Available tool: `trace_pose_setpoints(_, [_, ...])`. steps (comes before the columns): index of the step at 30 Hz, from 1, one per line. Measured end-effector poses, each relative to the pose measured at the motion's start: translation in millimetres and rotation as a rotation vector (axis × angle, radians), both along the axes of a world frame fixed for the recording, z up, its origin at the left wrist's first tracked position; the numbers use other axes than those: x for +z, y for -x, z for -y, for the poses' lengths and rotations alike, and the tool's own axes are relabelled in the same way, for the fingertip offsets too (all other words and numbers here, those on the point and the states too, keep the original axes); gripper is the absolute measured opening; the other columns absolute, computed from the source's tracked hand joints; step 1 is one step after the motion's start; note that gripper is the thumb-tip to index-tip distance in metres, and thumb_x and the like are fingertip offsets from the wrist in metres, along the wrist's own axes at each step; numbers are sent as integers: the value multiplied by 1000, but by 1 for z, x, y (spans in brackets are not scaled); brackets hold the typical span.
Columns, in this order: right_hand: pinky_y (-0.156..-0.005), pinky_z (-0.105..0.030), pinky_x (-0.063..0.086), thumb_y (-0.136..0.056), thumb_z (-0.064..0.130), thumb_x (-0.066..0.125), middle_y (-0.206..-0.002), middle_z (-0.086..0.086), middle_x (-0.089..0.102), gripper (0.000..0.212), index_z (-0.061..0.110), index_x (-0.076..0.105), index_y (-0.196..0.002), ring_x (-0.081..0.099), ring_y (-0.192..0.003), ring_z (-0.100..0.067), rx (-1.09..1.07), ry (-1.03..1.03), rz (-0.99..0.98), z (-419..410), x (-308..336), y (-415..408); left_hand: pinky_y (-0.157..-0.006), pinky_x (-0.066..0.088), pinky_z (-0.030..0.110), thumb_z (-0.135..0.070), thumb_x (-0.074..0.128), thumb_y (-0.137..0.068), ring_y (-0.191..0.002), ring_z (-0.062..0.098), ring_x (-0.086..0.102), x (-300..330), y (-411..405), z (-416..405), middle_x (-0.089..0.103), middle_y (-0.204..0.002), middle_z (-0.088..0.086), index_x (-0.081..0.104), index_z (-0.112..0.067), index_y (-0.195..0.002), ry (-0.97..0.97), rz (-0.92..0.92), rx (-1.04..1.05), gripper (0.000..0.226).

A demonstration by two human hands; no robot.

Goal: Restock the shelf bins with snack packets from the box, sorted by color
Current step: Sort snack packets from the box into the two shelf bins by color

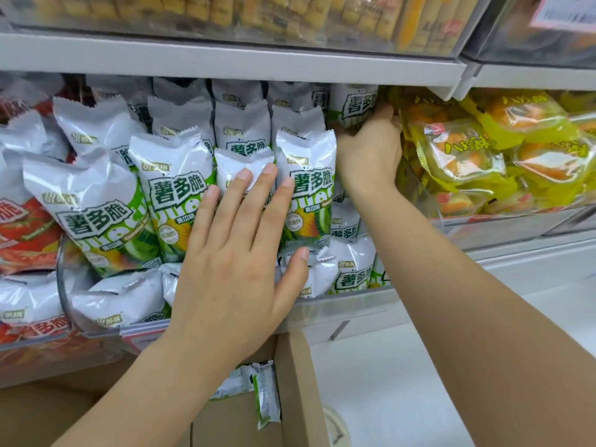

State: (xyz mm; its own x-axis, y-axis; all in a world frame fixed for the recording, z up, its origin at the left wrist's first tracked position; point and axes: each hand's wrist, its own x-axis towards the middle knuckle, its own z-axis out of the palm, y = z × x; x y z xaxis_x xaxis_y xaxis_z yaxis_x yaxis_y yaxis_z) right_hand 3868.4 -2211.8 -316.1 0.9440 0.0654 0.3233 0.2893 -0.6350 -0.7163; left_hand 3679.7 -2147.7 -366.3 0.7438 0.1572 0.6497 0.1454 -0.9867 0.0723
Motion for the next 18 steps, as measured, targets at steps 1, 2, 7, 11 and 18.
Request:
trace_pose_setpoints(1, [-80,-31,39,-87,35,63,-126,-14,53,50,7,46,-124,53,-110,-34,22,3,-14,1,0,1,-118,18,47,-39,40,-94,-139,31,35,0,0,0,40,-149,13,41,-6,-144,-4,-1,3,59])
trace_pose_setpoints(2, [-76,-29,37,-86,36,62,-123,-13,55,48,7,49,-122,54,-108,-33,49,14,-28,2,1,2,-118,18,47,-39,40,-94,-139,31,35,0,0,0,40,-149,13,41,-6,-144,-5,-3,5,59])
trace_pose_setpoints(7, [-74,-28,36,-85,36,66,-118,-12,61,49,9,51,-122,55,-110,-33,120,87,-94,8,-4,6,-118,17,45,-39,40,-94,-140,30,33,1,0,0,39,-150,12,40,-7,-144,1,-8,5,60])
trace_pose_setpoints(11, [-83,-31,43,-84,30,67,-121,-11,62,48,11,52,-126,55,-114,-32,213,152,-97,14,0,7,-119,17,45,-40,40,-94,-140,29,33,0,1,0,38,-150,12,40,-7,-144,-3,-2,-3,60])
trace_pose_setpoints(18, [-88,-34,46,-86,31,66,-121,-7,63,43,12,56,-124,56,-114,-29,205,154,4,17,-12,10,-119,17,45,-39,41,-95,-140,29,33,-2,0,0,38,-150,11,40,-6,-144,9,3,-16,59])
